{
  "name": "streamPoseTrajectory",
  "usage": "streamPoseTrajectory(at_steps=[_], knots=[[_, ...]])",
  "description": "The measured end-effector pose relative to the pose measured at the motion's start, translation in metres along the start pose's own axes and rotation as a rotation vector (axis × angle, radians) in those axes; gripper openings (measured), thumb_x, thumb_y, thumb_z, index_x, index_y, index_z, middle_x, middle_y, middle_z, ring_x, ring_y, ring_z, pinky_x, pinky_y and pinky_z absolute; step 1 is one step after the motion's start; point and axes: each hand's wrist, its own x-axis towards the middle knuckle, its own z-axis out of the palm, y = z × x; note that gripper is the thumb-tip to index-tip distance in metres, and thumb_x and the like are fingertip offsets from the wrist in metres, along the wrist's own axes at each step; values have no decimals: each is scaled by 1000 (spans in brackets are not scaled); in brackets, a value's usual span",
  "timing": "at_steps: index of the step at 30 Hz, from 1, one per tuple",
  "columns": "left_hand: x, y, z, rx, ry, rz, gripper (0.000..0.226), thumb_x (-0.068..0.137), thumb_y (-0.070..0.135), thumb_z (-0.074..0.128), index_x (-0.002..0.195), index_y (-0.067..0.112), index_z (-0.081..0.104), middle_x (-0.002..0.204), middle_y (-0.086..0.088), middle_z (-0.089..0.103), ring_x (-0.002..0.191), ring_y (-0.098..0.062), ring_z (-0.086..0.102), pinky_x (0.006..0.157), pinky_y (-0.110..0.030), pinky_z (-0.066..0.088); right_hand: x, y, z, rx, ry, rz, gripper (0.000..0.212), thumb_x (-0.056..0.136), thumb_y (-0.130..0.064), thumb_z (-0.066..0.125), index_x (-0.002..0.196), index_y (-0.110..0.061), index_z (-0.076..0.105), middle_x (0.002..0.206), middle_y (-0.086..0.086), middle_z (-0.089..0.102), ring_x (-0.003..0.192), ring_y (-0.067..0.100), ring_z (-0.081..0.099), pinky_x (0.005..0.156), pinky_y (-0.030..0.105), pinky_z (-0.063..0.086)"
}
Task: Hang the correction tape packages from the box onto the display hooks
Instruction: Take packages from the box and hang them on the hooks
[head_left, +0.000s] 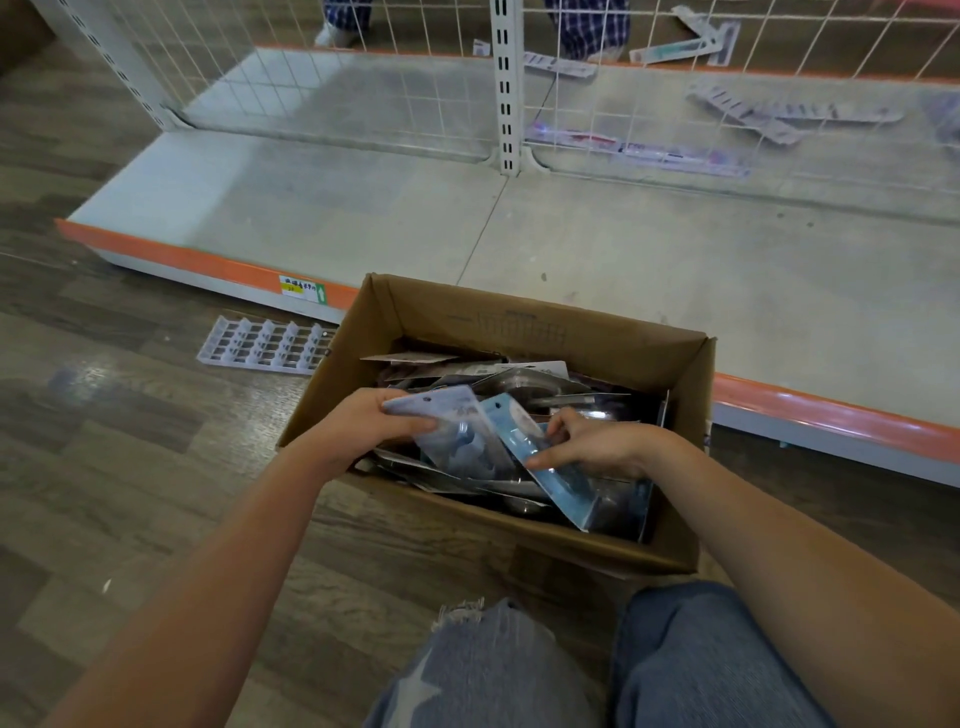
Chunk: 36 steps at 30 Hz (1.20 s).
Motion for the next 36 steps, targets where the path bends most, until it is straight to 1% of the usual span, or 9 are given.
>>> streamPoseTrajectory(at_steps=[4,7,10,12,16,18,25,31,36], knots=[[7,6,14,-285,-8,-85,23,88,18,63,110,11,65,107,-5,72,102,-19,67,91,-35,53,1,5,-8,154,59,-5,85,71,-34,79,139,-31,27,129,0,41,114,19,47,92,35,46],[10,7,26,-63,-104,-60,21,90,23,62,112,21,63,103,7,69,95,-7,64,75,-21,53,1,6,-12,145,136,-11,100,64,-38,83,140,-40,19,130,0,43,116,24,51,102,45,43],[13,8,34,144,-225,-30,20,87,26,67,105,33,63,105,12,67,102,-6,60,95,-32,47,-1,5,-16,173,220,-37,91,69,-31,82,140,-31,24,129,3,50,109,24,58,98,47,48],[15,11,38,181,-234,-22,23,85,24,69,104,35,63,108,11,67,105,-8,59,101,-36,45,-5,3,-18,232,269,-77,66,72,-24,80,126,-21,42,120,6,60,99,23,65,90,45,53],[19,15,42,-8,-76,21,14,87,20,66,100,26,67,103,7,70,94,-6,64,84,-28,55,-9,3,-26,414,312,-166,36,77,-13,76,107,-15,57,105,10,70,90,25,70,82,42,57],[20,18,41,-201,45,-6,13,91,19,61,103,19,67,104,-1,70,90,-11,67,69,-25,57,-8,3,-31,545,297,-194,38,77,-9,75,111,-10,57,104,12,71,92,28,70,85,46,55],[16,70,25,-710,55,-83,27,99,17,45,125,20,52,111,-6,68,94,-20,67,66,-31,59,-54,-24,-49,771,303,-217,27,84,-4,66,110,-9,60,101,12,73,88,28,71,82,44,56],[-31,131,8,-629,-150,-142,30,96,4,47,123,14,55,108,-5,70,96,-21,68,68,-31,57,-142,-63,-59,843,205,-191,32,87,2,59,117,-6,57,114,17,68,96,30,68,82,44,57],[-92,184,3,-516,-116,-226,21,95,12,53,115,16,61,112,-7,69,100,-25,66,73,-36,55,-236,-96,-54,851,345,-128,33,84,0,64,117,-2,56,106,15,70,85,27,72,68,36,59]])
